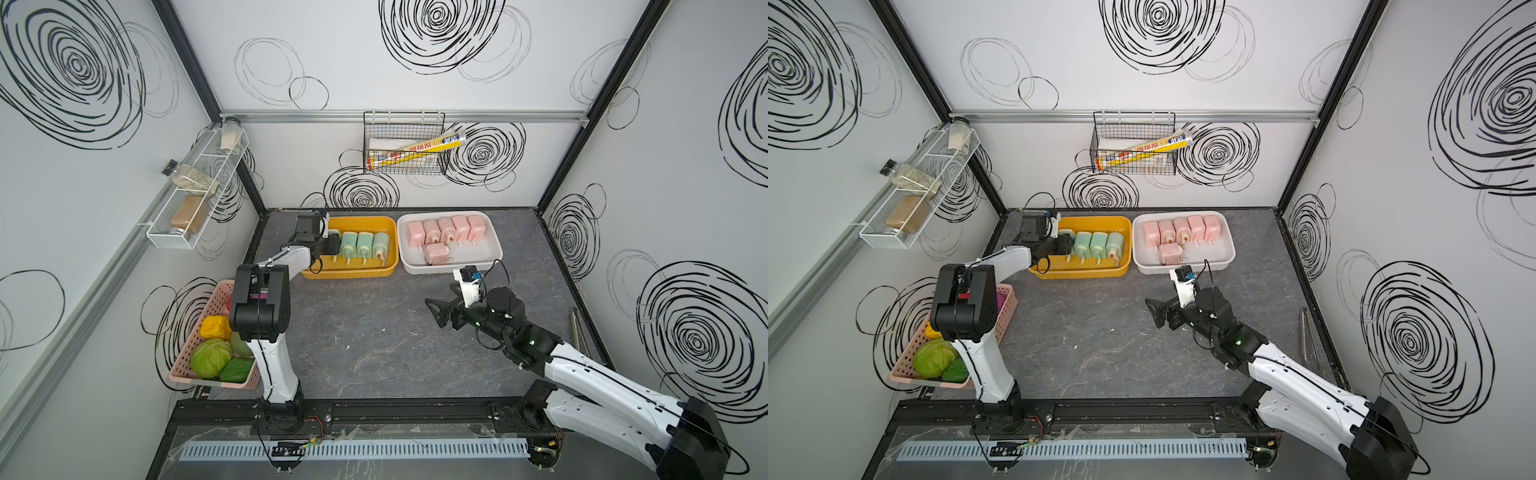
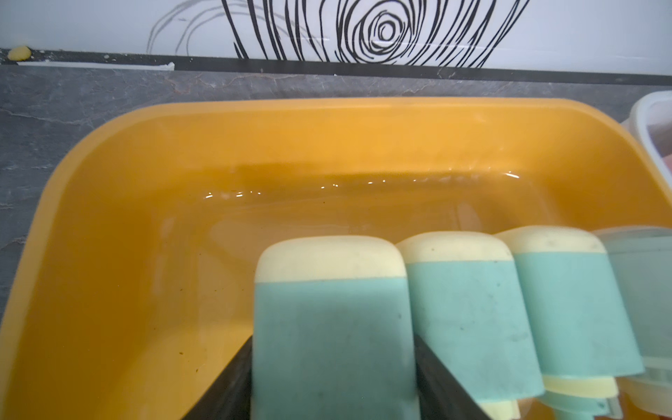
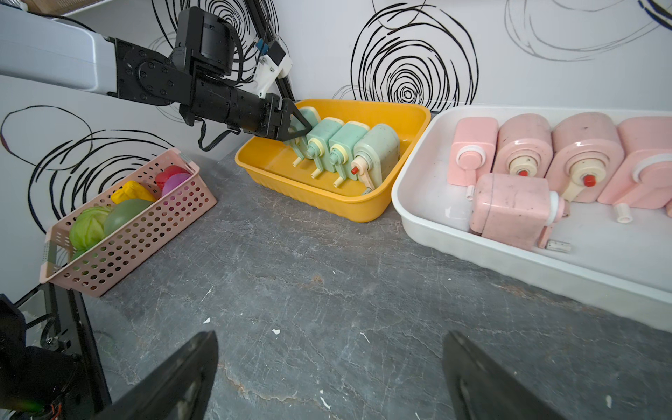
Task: Place the pencil sharpeners by color into the storage box
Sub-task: Place the pencil sharpener in the storage box.
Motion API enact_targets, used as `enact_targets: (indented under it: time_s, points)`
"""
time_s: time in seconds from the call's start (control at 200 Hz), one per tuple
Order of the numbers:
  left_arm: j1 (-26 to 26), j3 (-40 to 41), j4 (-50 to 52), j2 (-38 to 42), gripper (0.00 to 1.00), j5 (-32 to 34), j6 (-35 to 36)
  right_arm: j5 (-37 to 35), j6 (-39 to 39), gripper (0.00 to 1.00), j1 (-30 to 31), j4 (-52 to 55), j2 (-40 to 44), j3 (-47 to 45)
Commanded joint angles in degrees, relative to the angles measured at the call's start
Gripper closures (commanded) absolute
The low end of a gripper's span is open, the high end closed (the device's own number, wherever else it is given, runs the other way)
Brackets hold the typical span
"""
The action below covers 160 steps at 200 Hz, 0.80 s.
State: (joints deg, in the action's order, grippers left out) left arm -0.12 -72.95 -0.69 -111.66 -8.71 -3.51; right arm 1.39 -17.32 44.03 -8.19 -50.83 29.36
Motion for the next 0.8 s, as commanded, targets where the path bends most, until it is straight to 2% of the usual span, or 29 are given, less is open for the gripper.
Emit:
enact_targets:
  time_s: [0.0,0.13,0.36,0.625,0.796]
  points:
    - [-0.2,-2.0,-1.5,-0.6,0.77,1.1,-0.4,0.4,0.4,0.0,-0.2,0.9,0.6,1.7]
    - [-0.2,-1.3,-1.7,-0.7,0.65,1.1,-0.4,0.5,0.4,0.0,-0.2,0.9,0.7,1.6]
    - [-0.1,-1.3,-1.6,-0.9,0.36,0.6,-0.7,0.6,0.4,0.0,-0.2,0.8,0.6,1.5]
    - [0.6,-1.8,-1.6,-0.3,0.32,-2.3,-2.4,0.8,0.4,0.0,-0.2,0.9,0.6,1.5]
    - [2.2,-1.0,-2.2,1.7,0.23,-3.6,-4.9,0.2,0.5,0.0,-0.2,1.1,0.6,1.4]
